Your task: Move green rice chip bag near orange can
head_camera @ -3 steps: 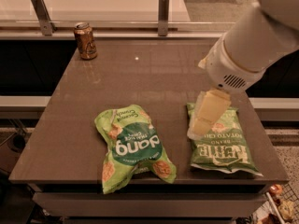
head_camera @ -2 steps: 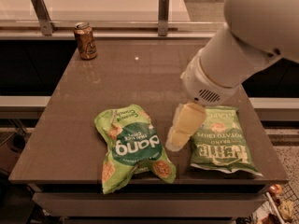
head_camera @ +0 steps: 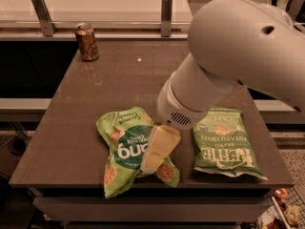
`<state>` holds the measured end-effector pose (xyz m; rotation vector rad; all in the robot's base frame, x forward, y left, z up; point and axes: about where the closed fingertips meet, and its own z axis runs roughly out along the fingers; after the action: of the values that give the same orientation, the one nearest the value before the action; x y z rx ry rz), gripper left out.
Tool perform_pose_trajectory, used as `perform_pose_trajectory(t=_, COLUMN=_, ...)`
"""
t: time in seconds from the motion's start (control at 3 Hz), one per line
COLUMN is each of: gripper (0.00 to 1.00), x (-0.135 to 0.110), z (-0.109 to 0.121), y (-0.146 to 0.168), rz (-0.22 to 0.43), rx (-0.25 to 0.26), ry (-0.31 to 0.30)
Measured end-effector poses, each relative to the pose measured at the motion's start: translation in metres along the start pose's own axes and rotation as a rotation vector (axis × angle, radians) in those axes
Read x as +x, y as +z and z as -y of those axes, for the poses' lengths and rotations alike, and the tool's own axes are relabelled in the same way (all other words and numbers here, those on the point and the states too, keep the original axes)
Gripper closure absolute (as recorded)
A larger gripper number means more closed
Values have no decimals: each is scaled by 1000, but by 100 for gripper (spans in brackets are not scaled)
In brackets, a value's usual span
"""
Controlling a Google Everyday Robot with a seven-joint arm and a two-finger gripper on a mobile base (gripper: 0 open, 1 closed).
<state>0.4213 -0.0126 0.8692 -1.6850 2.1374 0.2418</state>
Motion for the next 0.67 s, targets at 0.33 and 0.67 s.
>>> perform_pose_trajectory(t=0.33, gripper=0, x=-3, z=-12, y=24, rz=15, rx=-41, ry=9)
perform_pose_trajectory(t=0.67, gripper=0, x=-3, z=-17, y=44, rz=34, rx=-73, ry=11)
